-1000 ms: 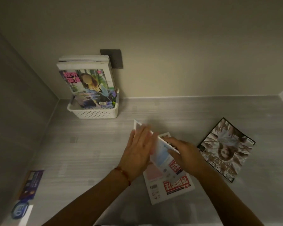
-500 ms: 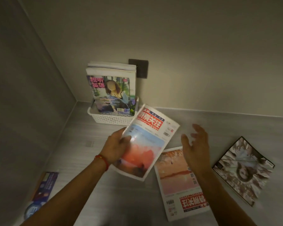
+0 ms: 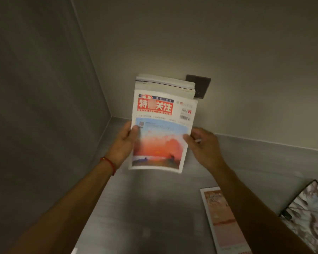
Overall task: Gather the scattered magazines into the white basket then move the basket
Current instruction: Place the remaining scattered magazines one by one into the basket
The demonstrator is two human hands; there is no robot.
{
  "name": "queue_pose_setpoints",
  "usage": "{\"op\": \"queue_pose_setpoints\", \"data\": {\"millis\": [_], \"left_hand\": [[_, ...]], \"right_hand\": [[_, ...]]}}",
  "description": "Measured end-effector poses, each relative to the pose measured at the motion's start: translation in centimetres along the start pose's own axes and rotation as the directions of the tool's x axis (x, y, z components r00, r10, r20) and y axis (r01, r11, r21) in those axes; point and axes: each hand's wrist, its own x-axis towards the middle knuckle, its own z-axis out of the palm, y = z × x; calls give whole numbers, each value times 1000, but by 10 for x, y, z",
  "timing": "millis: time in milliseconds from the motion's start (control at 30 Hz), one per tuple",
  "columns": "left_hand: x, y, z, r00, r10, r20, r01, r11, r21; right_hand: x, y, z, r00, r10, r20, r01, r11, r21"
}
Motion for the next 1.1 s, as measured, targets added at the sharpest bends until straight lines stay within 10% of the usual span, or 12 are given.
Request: {"op": "queue_pose_setpoints", "data": {"millis": [300,1100], "left_hand": [[89,6,-35,954,253,-158,-181,912,367],[128,-47,-6,978,-192,-86,209,929,307]], "right_hand": [[81,-12,32,984,-9,-177,-20,986,-164],[98,32,83,917,363,-165,-370,929,-7]]}}
